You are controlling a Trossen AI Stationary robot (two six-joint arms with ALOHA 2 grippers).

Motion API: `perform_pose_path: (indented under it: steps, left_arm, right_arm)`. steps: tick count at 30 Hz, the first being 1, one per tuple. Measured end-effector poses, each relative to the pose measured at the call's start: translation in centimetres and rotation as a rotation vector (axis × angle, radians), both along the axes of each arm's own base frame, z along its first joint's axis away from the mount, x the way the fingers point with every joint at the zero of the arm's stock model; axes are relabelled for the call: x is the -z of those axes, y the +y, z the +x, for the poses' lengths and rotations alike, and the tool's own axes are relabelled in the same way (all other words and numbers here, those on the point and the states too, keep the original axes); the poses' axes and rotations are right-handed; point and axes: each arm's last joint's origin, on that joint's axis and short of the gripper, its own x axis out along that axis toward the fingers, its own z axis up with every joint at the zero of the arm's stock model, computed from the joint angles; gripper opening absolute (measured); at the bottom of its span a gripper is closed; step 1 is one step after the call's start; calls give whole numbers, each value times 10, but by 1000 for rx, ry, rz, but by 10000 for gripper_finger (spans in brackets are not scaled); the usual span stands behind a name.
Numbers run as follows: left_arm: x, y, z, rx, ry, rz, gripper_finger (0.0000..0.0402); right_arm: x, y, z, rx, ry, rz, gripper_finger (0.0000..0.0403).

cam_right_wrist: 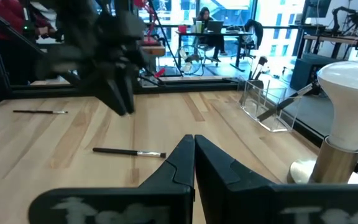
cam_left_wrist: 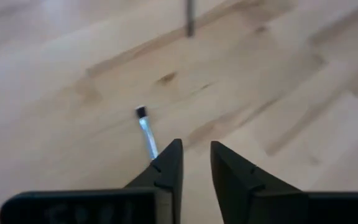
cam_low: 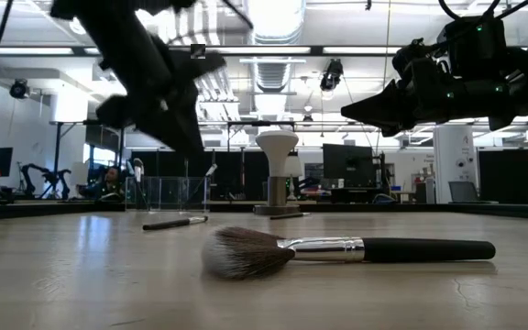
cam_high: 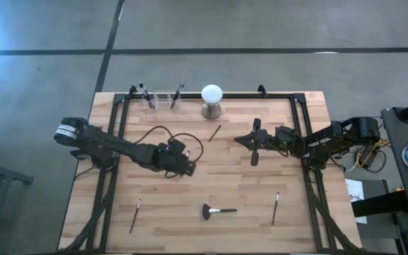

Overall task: Put items in baskets/containers
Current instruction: Put the eyeshadow brush into the middle section of the transparent organizer

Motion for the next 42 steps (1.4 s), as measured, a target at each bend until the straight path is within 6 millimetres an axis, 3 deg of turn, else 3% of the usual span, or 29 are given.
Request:
perform_pose_path:
  steps: [12, 34, 38, 42]
  left_arm:
    - [40, 46, 16, -131, 141, -49, 108]
    - [71, 49, 30, -106, 175, -95, 108]
    - [73, 49, 30, -91, 196, -79, 84]
    - [71, 50, 29, -92, 206, -64, 28]
  right_arm:
    - [0, 0, 0, 0, 0, 3, 9]
    - [0, 0, 0, 0, 2, 3, 9]
    - [0, 0, 0, 0, 3, 3, 8]
    - [0, 0, 0, 0, 3, 2, 8]
